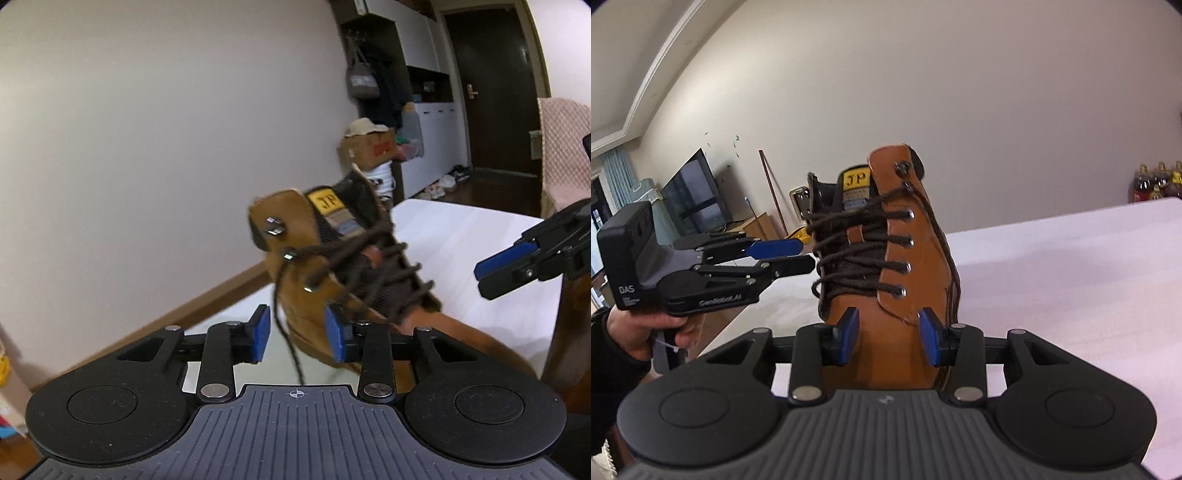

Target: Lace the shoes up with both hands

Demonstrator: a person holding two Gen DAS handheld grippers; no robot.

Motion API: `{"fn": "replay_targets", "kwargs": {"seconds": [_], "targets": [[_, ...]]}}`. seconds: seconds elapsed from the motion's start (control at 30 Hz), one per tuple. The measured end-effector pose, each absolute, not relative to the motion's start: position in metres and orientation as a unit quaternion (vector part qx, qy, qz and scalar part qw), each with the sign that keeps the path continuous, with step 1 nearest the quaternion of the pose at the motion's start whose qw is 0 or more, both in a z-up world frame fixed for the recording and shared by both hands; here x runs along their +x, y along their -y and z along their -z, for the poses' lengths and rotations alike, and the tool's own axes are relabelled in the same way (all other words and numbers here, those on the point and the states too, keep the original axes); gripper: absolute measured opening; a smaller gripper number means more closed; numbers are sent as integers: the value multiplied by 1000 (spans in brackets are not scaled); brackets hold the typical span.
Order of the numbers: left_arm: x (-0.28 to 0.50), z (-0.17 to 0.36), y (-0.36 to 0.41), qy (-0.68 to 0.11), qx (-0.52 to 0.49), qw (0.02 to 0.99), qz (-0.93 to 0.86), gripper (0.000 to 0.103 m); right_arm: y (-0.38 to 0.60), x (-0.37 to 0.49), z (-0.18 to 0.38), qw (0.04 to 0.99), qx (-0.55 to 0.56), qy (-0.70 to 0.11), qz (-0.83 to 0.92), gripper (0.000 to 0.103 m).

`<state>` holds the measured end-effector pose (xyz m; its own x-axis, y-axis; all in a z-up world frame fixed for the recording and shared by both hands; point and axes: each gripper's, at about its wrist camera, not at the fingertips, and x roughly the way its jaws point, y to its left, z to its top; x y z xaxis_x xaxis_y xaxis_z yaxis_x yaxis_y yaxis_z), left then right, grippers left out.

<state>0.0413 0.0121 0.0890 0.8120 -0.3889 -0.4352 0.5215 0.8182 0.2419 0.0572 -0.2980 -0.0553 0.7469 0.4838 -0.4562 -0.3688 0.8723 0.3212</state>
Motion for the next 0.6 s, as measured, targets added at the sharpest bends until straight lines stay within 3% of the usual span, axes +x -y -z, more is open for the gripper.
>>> {"fn": "replay_targets", "kwargs": {"seconds": [0.4,0.57,0.6], "targets": [[63,-93,-12,-163,214,927,263,37,291,69,58,929,100,-283,-218,40],[64,-91,-5,-157,251,916,270,21,290,70,58,932,86,-280,-215,40],[64,-90,-3,-158,254,914,273,10,290,70,58,933,85,-279,-213,40]]}}
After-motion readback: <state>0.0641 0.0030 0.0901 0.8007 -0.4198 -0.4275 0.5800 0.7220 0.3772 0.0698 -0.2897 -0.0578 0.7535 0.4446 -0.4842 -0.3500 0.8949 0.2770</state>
